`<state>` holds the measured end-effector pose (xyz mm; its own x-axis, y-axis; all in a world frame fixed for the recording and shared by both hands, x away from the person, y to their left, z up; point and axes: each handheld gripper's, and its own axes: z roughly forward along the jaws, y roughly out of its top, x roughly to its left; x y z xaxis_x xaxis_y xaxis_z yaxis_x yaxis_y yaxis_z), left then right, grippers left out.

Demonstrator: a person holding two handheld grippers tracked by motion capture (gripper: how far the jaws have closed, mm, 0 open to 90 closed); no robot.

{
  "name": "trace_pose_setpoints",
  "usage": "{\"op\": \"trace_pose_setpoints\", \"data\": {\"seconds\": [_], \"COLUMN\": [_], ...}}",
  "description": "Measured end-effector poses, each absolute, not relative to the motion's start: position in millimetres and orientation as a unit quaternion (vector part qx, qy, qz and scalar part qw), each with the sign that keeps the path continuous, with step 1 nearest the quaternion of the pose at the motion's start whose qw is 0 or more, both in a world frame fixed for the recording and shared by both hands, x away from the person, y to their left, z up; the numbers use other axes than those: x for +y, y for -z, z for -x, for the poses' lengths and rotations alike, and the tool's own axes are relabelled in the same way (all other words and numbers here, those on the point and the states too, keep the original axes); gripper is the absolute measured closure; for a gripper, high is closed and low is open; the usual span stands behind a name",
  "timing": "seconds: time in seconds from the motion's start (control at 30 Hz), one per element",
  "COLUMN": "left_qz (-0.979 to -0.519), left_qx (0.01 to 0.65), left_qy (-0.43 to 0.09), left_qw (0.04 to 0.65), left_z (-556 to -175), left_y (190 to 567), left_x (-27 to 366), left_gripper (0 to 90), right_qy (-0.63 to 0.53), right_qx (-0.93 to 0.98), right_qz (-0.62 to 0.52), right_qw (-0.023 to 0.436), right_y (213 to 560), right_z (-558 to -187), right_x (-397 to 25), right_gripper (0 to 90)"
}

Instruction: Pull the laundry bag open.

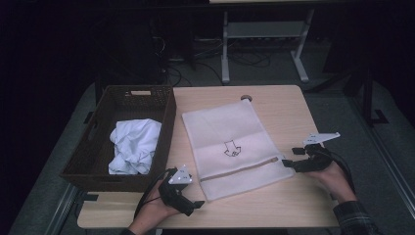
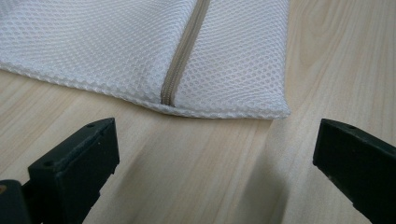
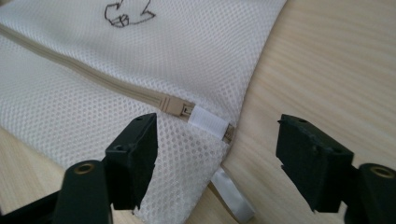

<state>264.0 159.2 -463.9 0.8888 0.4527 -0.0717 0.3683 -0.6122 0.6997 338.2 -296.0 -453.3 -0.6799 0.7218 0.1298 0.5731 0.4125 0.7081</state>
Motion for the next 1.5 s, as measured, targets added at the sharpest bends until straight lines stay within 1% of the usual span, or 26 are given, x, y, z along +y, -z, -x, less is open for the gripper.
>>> {"op": "trace_pose_setpoints", "data": {"seconds": [0.03,0.07,0.1,0.13,0.17,0.33,0.37,0.43,0.47,0.5,0.53,0.57,0.6,0.87,0.97,1.07,1.1,1.13,1.17,1.23,1.27,1.3,1.43,1.5], "left_qz": [-0.896,-0.896,-0.896,-0.896,-0.896,-0.896,-0.896,-0.896,-0.896,-0.896,-0.895,-0.895,-0.895,-0.894,-0.894,-0.894,-0.894,-0.895,-0.894,-0.895,-0.894,-0.894,-0.894,-0.894], "left_qx": [0.229,0.229,0.229,0.229,0.229,0.229,0.229,0.228,0.229,0.229,0.229,0.23,0.23,0.227,0.228,0.228,0.228,0.227,0.228,0.228,0.227,0.227,0.227,0.228], "left_qy": [-0.056,-0.056,-0.056,-0.057,-0.057,-0.057,-0.057,-0.058,-0.058,-0.058,-0.058,-0.058,-0.057,-0.059,-0.059,-0.059,-0.059,-0.06,-0.059,-0.06,-0.059,-0.059,-0.057,-0.057], "left_qw": [0.376,0.376,0.376,0.377,0.377,0.376,0.377,0.376,0.377,0.377,0.378,0.379,0.379,0.381,0.381,0.38,0.38,0.38,0.38,0.38,0.381,0.381,0.381,0.381], "left_z": [-264.0,-264.0,-263.7,-263.4,-263.4,-263.9,-263.9,-263.7,-263.7,-263.7,-263.8,-263.7,-263.7,-263.4,-263.4,-263.6,-263.7,-263.8,-263.8,-263.7,-263.5,-263.5,-264.1,-264.0], "left_y": [463.8,463.8,463.9,463.9,463.9,463.6,463.6,463.4,463.3,463.3,463.3,463.2,462.8,462.2,462.0,462.0,462.0,462.0,462.0,462.2,462.4,462.4,462.3,462.4], "left_x": [159.4,159.4,159.4,159.4,159.4,159.1,159.0,158.9,159.0,159.0,159.2,159.1,159.2,159.4,159.3,159.2,159.0,159.0,158.7,158.3,158.0,158.0,158.5,158.6], "left_gripper": [0.0,0.0,0.0,0.0,0.0,0.0,0.0,0.0,0.0,0.0,0.0,0.0,0.0,0.0,0.0,0.0,0.0,0.0,0.0,0.0,0.0,0.0,0.0,0.0], "right_qy": [-0.373,-0.373,-0.369,-0.361,-0.361,-0.363,-0.361,-0.358,-0.358,-0.358,-0.356,-0.356,-0.355,-0.355,-0.362,-0.363,-0.364,-0.373,-0.373,-0.377,-0.372,-0.372,-0.367,-0.366], "right_qx": [0.84,0.84,0.843,0.849,0.849,0.849,0.849,0.849,0.848,0.848,0.846,0.846,0.846,0.842,0.842,0.848,0.849,0.85,0.85,0.85,0.857,0.857,0.872,0.874], "right_qz": [-0.385,-0.385,-0.381,-0.376,-0.376,-0.376,-0.378,-0.383,-0.385,-0.385,-0.391,-0.391,-0.393,-0.401,-0.394,-0.382,-0.378,-0.367,-0.367,-0.359,-0.349,-0.349,-0.316,-0.31], "right_qw": [0.087,0.087,0.083,0.081,0.081,0.075,0.072,0.069,0.068,0.068,0.067,0.067,0.069,0.068,0.058,0.058,0.059,0.07,0.07,0.076,0.078,0.078,0.072,0.072], "right_y": [457.2,457.2,458.7,460.9,460.9,465.7,466.8,469.1,469.5,469.5,468.6,468.6,467.2,463.7,462.6,462.5,461.7,459.4,459.4,459.1,461.5,461.5,466.8,467.5], "right_z": [-340.4,-340.4,-340.6,-339.5,-339.5,-336.5,-336.4,-335.0,-334.1,-334.1,-331.6,-331.6,-327.0,-300.8,-284.5,-277.2,-274.8,-275.3,-275.3,-280.3,-286.5,-286.5,-298.4,-299.4], "right_x": [-295.7,-295.7,-295.3,-294.3,-294.3,-295.7,-296.1,-296.1,-295.9,-295.9,-295.0,-295.0,-294.1,-290.0,-287.2,-284.2,-283.2,-283.1,-283.1,-283.3,-282.4,-282.4,-277.2,-275.8], "right_gripper": [36.2,36.2,40.6,48.4,48.4,67.4,69.4,76.9,79.4,79.4,81.7,81.7,83.7,83.9,84.4,82.4,78.9,67.7,67.7,60.6,55.2,55.2,47.8,48.1]}}
